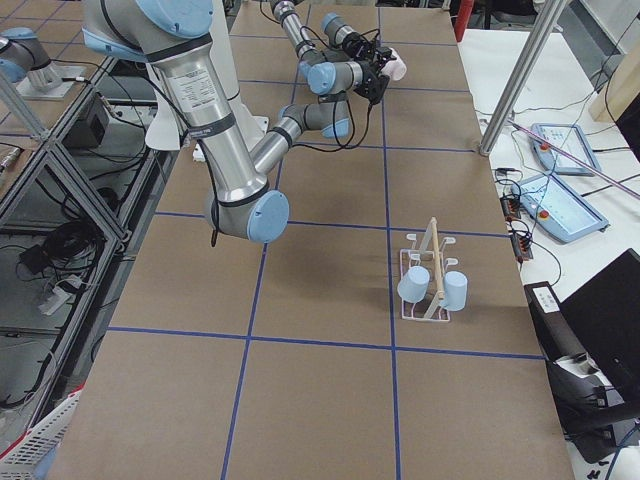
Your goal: Transfer IKEA cup to right arm and place on rack
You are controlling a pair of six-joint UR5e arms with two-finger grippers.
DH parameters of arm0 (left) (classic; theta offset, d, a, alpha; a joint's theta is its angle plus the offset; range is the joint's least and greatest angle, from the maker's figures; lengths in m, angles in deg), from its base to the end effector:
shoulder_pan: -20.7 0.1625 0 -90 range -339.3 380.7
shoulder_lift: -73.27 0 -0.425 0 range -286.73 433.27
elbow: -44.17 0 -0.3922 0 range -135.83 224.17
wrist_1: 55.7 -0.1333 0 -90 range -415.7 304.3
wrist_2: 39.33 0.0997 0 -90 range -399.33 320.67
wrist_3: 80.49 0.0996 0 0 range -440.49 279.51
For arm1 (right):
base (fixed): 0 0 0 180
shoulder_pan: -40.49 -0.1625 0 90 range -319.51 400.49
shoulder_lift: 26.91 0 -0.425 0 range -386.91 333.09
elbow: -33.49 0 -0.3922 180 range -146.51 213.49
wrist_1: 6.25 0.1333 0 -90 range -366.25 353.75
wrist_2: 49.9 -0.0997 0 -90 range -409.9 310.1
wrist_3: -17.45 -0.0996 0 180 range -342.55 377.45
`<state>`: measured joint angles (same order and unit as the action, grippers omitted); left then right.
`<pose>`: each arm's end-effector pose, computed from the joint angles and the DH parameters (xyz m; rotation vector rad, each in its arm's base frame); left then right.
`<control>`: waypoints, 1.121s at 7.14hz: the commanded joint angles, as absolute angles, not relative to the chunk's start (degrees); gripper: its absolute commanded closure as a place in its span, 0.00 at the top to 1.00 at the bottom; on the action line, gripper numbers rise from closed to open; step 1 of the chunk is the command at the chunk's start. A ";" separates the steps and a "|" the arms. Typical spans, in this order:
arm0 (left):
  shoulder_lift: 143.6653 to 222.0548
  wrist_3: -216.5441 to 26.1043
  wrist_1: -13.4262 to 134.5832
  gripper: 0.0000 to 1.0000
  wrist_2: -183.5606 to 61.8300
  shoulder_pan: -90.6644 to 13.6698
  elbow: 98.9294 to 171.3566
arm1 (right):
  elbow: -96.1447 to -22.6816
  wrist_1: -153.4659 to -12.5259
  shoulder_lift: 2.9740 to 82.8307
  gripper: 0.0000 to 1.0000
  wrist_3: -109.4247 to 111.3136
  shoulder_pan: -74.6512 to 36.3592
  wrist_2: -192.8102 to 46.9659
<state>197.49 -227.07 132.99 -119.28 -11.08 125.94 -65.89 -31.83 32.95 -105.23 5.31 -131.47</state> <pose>0.4438 -0.4522 0.2043 -0.4020 2.3368 -1.0145 -0.3950 -0.4594 0.1600 0.1524 -1.9158 0.9550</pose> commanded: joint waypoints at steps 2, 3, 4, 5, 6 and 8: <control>199.12 -227.00 132.48 0.00 -118.27 -9.80 125.82 | -65.21 -31.83 32.95 1.00 -105.16 5.33 -131.55; 199.13 -226.83 132.47 0.00 -116.60 -8.49 125.82 | -65.21 -31.83 32.95 1.00 -105.16 5.42 -131.55; 199.13 -226.74 132.47 0.00 -116.50 -8.22 125.82 | -65.21 -31.83 32.95 1.00 -105.16 5.42 -131.55; 199.13 -226.74 132.47 0.00 -116.50 -8.22 125.82 | -65.21 -31.74 32.86 0.99 -105.25 5.42 -131.55; 199.13 -226.74 132.39 0.00 -116.50 -8.04 125.82 | -65.21 -31.82 32.86 0.99 -105.16 5.42 -131.55; 199.47 -226.74 132.39 0.00 -116.50 -7.95 125.82 | -65.29 -31.74 32.86 0.99 -105.16 5.42 -131.55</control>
<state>199.26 -226.74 132.43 -116.51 -8.05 125.85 -65.22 -31.76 32.86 -105.17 5.42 -131.55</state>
